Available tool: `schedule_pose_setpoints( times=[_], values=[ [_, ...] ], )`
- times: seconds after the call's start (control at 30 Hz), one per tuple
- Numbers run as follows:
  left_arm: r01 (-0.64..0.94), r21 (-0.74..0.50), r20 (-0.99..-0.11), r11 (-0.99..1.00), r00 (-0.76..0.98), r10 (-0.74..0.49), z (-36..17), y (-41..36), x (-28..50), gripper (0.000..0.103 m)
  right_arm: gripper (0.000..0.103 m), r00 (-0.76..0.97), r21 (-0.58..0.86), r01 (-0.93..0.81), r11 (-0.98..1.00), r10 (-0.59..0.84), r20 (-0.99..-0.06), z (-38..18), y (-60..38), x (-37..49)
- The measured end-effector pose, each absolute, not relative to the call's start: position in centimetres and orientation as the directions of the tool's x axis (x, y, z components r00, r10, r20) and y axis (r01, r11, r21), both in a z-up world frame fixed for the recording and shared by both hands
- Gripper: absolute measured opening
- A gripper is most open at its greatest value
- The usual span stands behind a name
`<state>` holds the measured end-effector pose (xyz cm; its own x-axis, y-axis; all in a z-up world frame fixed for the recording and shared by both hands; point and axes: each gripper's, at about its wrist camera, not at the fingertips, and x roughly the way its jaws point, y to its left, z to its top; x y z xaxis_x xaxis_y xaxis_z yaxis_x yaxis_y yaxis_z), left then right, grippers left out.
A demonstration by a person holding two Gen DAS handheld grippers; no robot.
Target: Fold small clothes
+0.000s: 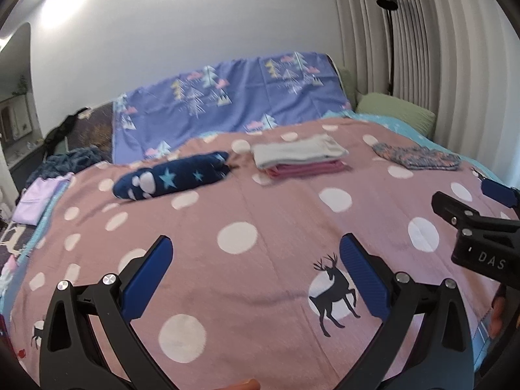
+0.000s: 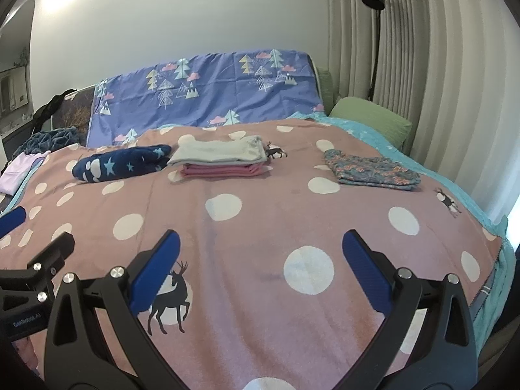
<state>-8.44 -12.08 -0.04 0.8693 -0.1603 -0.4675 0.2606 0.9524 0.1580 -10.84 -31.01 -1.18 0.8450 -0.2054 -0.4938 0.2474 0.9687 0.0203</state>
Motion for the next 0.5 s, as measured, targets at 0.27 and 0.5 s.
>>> schedule_pose_setpoints(
  times=[0.27,0.5],
  values=[
    [0.266,0.159,-0.455,0.951,0.875,-0.169,1.2,-12.3,-9.8,0.102,0.101,0.861,-0.015,0.252,0.968,-0.231,-0.453,0.9,-30.3,-12.1],
    [0.295,0.145,-0.479,0.945,0.856,-0.194,1.5,-12.5,-9.5,0.102,0.101,0.855,-0.023,0.246,0.969,-0.228,-0.466,1.0,-30.0,-12.4]
  ],
)
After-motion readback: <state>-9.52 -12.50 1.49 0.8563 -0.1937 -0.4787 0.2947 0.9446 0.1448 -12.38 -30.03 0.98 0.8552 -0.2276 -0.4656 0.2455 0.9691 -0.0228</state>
